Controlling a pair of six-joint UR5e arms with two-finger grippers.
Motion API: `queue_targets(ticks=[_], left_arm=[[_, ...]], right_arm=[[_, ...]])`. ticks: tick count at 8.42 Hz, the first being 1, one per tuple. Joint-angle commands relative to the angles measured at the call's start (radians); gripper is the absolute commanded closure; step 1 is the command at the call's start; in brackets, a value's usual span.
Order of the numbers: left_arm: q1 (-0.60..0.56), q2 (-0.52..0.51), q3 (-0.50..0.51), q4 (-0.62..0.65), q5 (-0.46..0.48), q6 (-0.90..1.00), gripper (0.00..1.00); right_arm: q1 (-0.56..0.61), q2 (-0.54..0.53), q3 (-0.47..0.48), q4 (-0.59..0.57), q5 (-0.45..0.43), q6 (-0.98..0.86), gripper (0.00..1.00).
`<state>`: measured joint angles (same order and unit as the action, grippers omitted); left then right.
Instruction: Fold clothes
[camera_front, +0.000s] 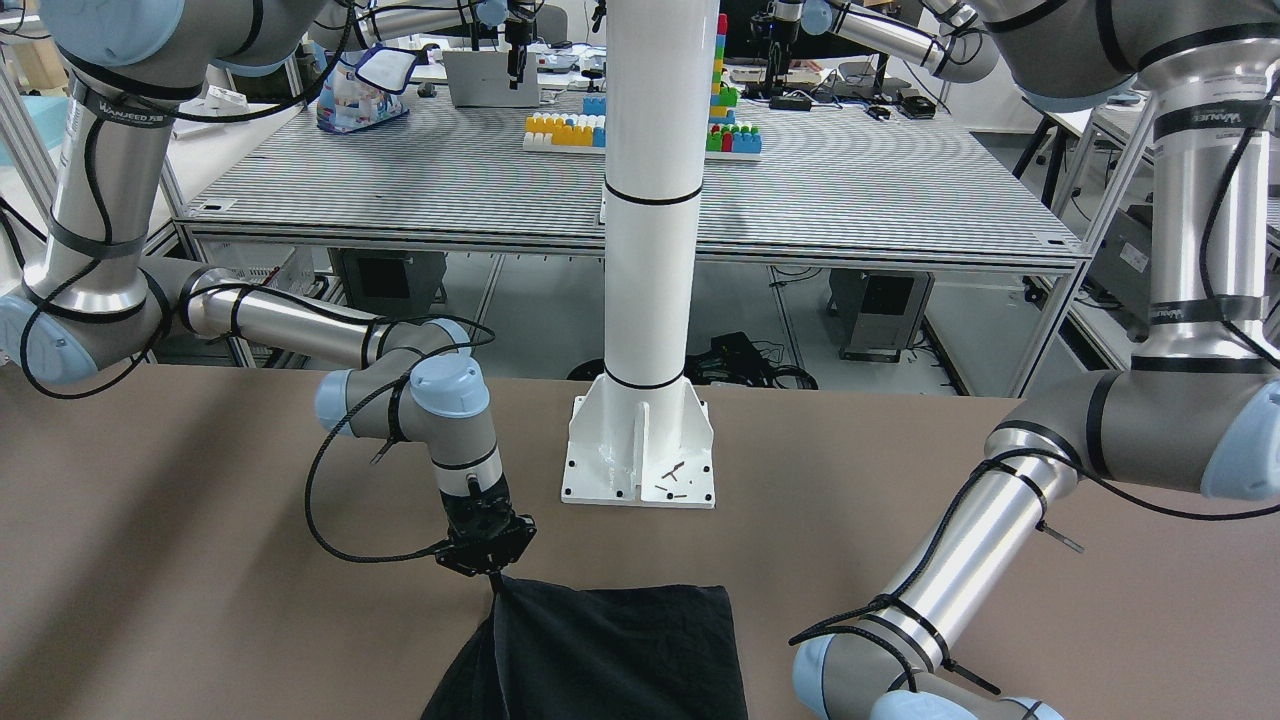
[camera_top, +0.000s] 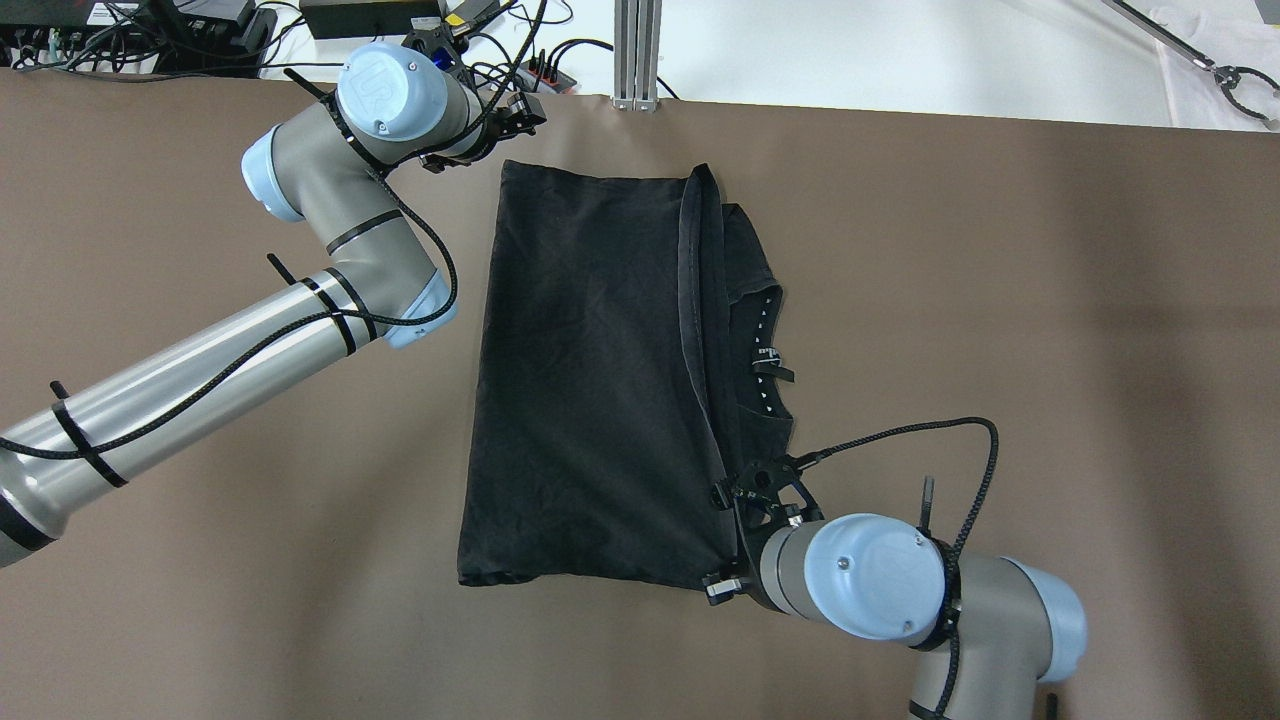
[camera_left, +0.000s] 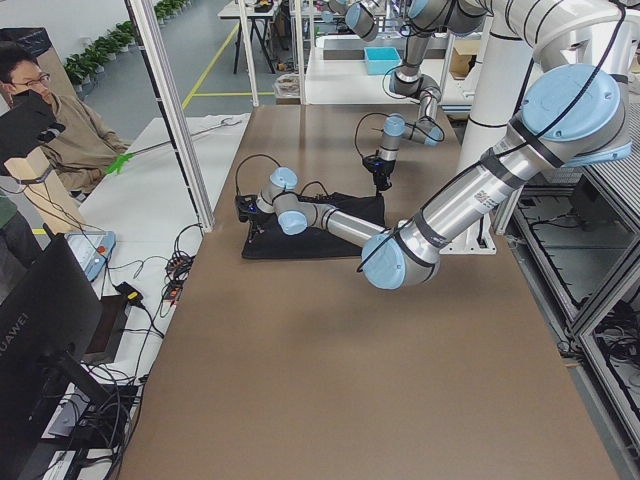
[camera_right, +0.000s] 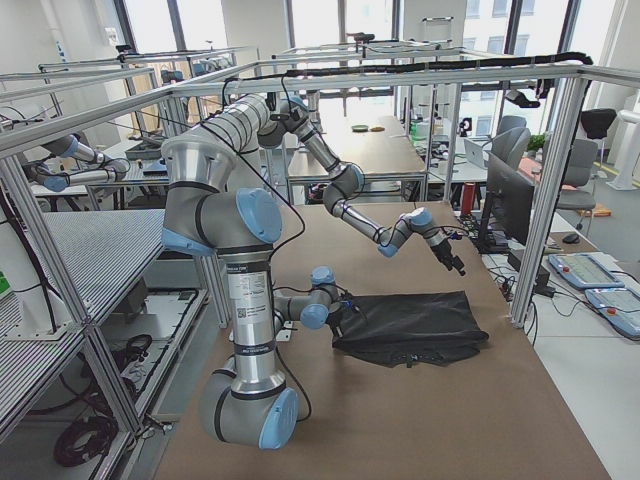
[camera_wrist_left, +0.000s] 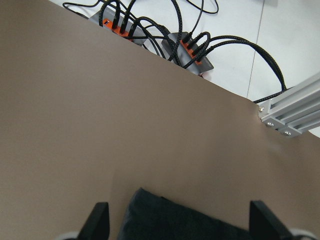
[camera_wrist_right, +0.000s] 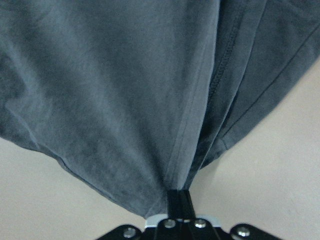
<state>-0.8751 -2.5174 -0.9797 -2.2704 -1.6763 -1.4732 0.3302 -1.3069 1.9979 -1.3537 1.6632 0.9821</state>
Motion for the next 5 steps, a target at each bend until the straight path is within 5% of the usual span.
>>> queue_targets(ticks=[1, 2, 3, 5], left_arm=[[0.014, 0.029, -0.037, 0.000, 0.007, -0.004, 0.00], [0.014, 0.029, -0.036, 0.000, 0.006, -0.004, 0.00], [0.014, 0.029, -0.036, 0.000, 0.006, -0.004, 0.00], [0.014, 0.028, -0.037, 0.000, 0.006, -0.004, 0.00]], right_arm=[[-0.023, -0.112, 0.085, 0.008, 0.012, 0.168, 0.82], [-0.022, -0.123, 0.084, 0.008, 0.013, 0.161, 0.51], [-0.020, -0.126, 0.090, 0.010, 0.026, 0.158, 0.05], [-0.008, -0.079, 0.062, -0.005, 0.047, 0.153, 0.05]])
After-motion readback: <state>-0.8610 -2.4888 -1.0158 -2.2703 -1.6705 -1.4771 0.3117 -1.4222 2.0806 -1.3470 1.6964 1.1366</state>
